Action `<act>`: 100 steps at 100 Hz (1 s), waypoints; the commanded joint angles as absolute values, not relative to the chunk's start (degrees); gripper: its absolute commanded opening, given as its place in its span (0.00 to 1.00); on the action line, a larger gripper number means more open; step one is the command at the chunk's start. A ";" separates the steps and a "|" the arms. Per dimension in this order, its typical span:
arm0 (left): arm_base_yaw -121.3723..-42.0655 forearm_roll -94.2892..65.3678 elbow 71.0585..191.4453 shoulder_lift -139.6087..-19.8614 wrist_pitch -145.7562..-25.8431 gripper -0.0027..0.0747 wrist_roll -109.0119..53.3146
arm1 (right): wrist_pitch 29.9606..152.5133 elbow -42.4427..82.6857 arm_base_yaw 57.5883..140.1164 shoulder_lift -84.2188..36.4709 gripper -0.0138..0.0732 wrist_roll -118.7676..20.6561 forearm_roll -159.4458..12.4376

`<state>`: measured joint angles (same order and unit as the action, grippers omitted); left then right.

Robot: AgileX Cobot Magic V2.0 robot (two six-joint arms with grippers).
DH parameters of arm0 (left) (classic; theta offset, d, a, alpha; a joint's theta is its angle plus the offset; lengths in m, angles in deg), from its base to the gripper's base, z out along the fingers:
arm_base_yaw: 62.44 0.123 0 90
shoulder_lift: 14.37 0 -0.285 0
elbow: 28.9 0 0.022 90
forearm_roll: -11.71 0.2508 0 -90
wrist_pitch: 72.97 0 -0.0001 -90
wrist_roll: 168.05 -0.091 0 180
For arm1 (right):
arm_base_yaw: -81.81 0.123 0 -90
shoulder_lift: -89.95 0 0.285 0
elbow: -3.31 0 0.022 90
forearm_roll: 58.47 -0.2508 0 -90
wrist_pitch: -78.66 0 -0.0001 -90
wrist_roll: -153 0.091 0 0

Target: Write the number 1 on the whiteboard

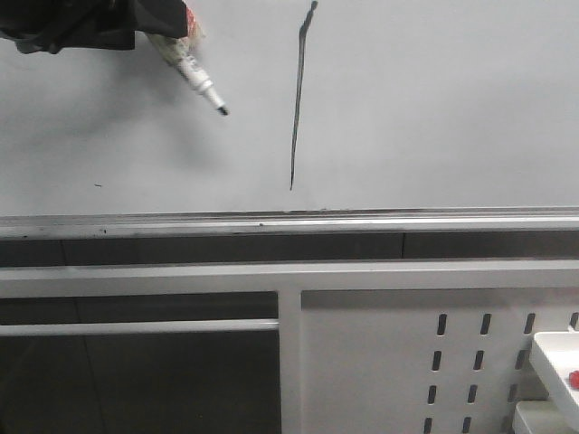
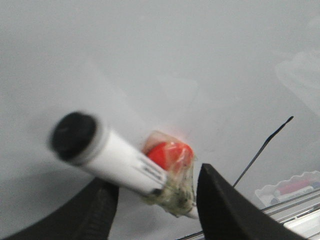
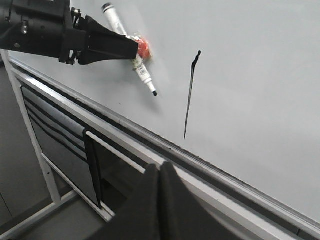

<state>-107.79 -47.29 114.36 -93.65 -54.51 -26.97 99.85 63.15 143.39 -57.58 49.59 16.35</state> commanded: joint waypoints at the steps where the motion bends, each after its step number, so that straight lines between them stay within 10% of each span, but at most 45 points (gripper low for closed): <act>1: -107.57 -46.14 116.37 -91.83 -51.91 0.55 -26.77 | 98.85 61.60 143.47 -57.36 0.08 49.29 18.08; 100: -107.57 -47.80 109.23 -86.07 -55.16 0.76 -26.77 | 98.77 61.60 143.47 -57.36 0.08 49.07 19.32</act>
